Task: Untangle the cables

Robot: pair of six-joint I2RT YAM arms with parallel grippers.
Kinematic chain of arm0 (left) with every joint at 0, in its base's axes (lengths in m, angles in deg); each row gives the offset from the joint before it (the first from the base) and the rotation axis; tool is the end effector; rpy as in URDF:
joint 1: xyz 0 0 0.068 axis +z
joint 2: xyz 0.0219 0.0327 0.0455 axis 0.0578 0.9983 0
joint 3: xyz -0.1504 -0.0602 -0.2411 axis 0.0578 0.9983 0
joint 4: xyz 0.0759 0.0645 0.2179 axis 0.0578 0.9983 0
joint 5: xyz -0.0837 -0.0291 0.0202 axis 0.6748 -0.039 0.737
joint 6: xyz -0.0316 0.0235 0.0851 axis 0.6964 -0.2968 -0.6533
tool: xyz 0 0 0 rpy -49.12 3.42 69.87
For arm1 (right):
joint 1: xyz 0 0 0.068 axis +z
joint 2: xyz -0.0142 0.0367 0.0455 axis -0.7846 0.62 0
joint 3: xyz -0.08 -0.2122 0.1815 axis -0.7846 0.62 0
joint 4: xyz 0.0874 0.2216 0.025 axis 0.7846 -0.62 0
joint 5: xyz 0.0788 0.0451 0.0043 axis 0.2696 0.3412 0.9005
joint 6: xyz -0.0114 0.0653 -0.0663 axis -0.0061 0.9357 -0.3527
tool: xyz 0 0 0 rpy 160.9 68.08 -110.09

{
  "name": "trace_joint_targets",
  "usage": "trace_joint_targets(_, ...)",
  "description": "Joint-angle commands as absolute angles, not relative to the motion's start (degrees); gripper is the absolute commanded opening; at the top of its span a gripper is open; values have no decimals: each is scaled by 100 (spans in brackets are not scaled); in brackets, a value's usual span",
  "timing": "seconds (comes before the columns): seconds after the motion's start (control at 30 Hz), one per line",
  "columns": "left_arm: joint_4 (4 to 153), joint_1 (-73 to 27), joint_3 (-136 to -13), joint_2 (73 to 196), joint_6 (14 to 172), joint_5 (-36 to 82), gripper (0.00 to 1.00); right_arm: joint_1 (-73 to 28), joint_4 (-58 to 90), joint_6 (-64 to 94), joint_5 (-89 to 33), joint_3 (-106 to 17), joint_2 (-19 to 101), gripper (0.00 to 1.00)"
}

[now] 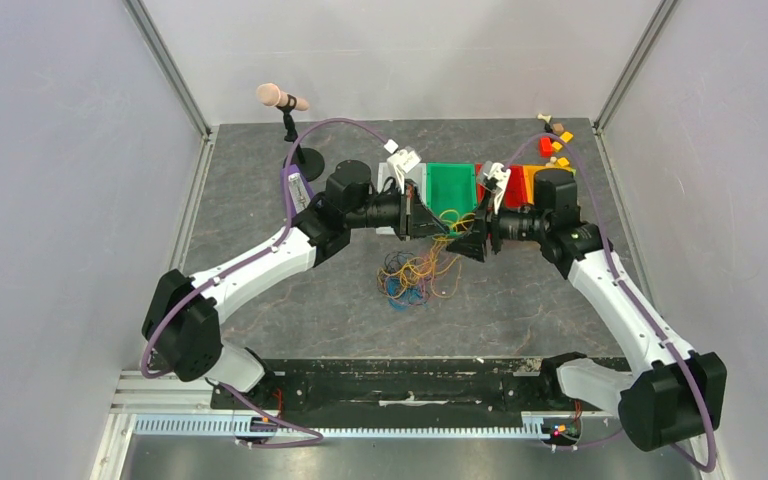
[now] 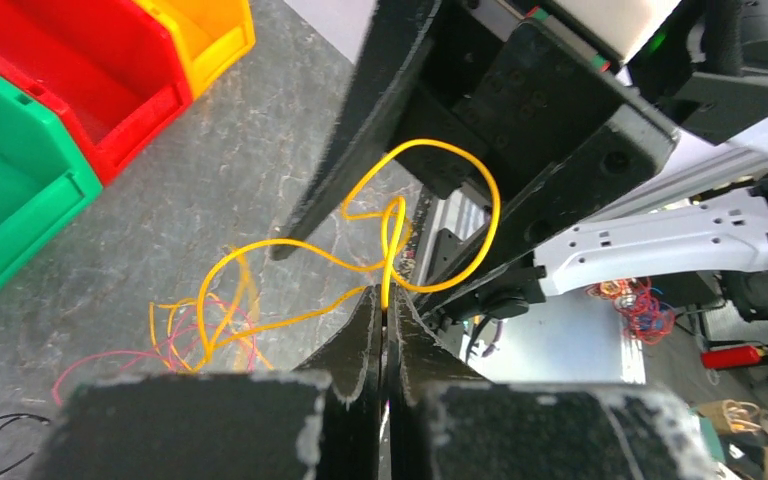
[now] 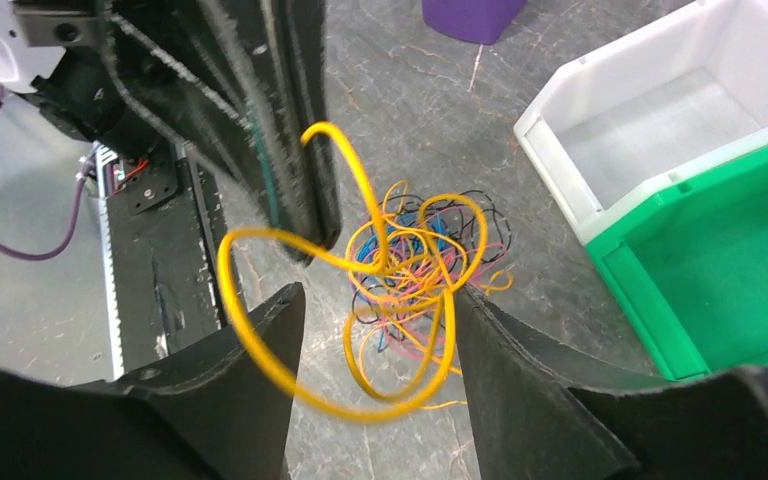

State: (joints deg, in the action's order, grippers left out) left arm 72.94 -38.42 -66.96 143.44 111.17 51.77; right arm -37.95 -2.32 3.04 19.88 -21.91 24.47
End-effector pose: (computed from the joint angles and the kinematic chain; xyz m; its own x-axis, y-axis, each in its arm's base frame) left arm 0.2358 -0.2785 0.3461 -0.6174 0.0173 -0.7864 0.7649 0.2466 -0.5951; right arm 0.2089 0.1230 0.3210 -0.4181 -0.1552 -0.8950 -0.8658 0.3664 0.3409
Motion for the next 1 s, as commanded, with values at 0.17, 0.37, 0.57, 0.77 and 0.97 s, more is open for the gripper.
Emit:
trace_joint_targets(0.17, 6660, -3819, -6684, 14395, 11989, 5477, 2, -3427, 1330, 1191, 1389, -2003, 2507, 59)
trace_joint_targets(0.37, 6452, -3694, -6656, 14375, 12246, 5718, 2, -3269, 1821, 1442, 1108, -1857, 2477, 6)
trace_joint_targets(0.57, 7821, -2733, -6202, 13522, 10396, 5878, 70, -3274, 1776, 1535, 908, -1853, 2252, 0)
trace_joint_targets(0.77, 8681, -2319, -5504, 12776, 8626, 5746, 77, -3272, 1962, 1815, 919, -1871, 2215, 0)
trace_joint_targets(0.97, 6639, -3014, -4799, 13294, 8455, 5000, 79, -3271, 2269, 2381, 999, -1918, 2195, 0)
